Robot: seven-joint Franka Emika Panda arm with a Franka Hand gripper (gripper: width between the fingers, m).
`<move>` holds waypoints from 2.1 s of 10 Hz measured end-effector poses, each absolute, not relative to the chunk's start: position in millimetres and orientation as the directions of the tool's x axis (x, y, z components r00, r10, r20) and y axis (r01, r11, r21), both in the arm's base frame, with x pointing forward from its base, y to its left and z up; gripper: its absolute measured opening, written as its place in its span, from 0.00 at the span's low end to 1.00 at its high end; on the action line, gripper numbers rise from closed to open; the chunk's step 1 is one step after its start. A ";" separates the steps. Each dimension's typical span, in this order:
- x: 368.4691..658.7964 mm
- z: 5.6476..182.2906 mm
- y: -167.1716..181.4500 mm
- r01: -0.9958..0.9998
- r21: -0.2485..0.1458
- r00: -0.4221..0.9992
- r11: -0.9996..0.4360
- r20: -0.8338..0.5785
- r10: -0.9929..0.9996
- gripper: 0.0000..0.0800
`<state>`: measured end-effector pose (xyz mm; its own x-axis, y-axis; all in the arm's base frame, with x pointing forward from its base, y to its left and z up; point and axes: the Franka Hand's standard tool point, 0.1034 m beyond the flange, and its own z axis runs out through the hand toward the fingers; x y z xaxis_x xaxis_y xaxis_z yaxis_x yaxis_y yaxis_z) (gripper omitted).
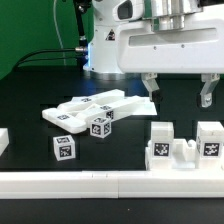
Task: Assemble chair
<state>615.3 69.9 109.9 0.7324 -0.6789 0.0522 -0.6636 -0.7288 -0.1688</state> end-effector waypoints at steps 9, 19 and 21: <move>605.0 97.5 31.5 -0.046 -0.089 0.985 -0.995 0.163 -0.060 0.81; 616.4 35.2 28.6 -0.059 0.026 0.874 -0.998 0.485 -0.039 0.81; 615.2 26.6 29.7 -0.058 0.027 0.878 -0.998 0.477 -0.038 0.81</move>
Offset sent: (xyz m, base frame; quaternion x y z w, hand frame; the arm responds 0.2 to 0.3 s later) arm -0.0174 0.0025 -0.0098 0.0784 0.0110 -0.3374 0.9380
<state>615.2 29.7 26.6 0.8783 -0.0384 0.4766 -0.0585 -0.9979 0.0273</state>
